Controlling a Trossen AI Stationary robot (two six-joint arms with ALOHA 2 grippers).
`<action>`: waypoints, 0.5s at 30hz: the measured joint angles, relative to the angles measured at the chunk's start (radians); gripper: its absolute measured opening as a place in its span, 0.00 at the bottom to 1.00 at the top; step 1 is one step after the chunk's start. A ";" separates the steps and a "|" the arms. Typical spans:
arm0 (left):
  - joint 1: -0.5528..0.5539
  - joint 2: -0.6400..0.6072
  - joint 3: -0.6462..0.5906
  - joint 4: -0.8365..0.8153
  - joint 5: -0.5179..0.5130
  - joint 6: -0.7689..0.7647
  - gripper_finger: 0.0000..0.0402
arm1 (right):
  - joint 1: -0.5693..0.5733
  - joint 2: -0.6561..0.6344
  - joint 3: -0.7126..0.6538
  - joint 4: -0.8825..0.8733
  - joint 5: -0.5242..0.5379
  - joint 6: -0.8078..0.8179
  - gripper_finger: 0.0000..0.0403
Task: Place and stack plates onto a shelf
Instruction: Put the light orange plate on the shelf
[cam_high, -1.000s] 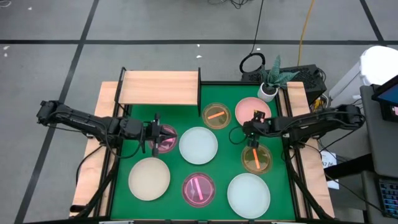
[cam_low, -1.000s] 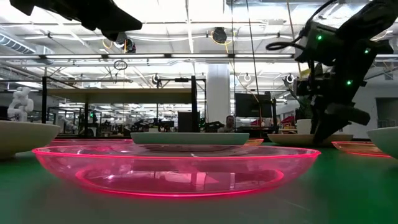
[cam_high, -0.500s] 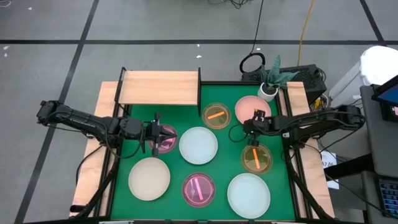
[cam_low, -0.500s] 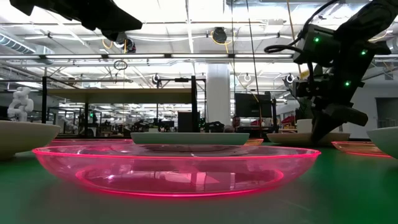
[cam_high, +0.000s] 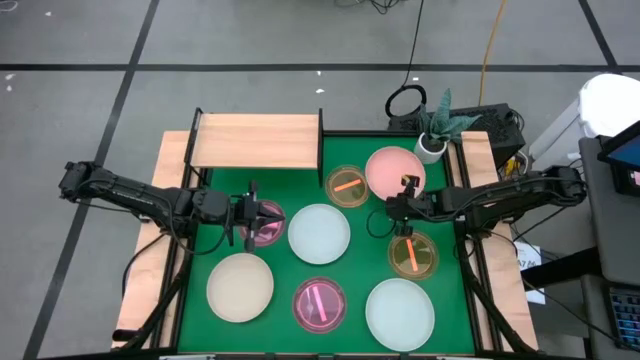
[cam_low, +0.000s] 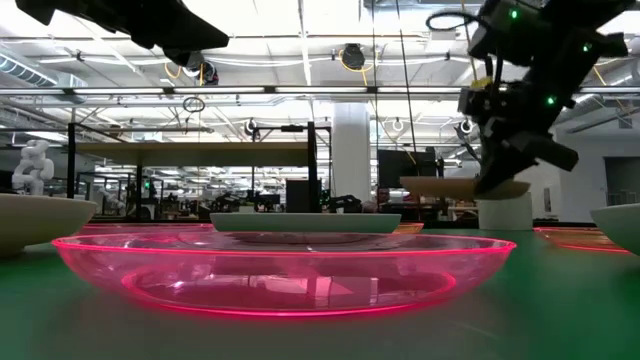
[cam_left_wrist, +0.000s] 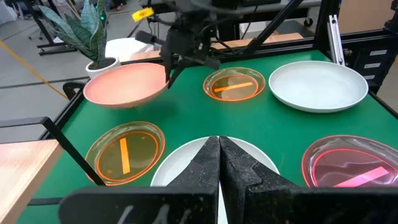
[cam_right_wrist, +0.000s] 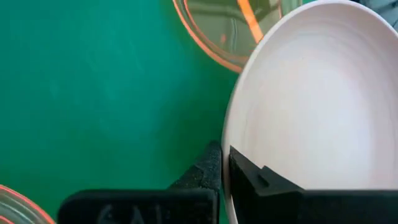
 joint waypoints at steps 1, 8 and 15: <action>0.000 0.000 0.000 0.000 0.000 0.000 0.00 | 0.009 0.000 0.015 -0.005 0.001 0.001 0.00; 0.000 0.000 0.000 0.000 0.000 0.002 0.00 | 0.073 0.000 0.114 -0.023 0.071 -0.053 0.00; 0.000 0.000 0.000 0.000 -0.001 0.027 0.00 | 0.086 0.002 0.234 -0.024 0.127 -0.125 0.00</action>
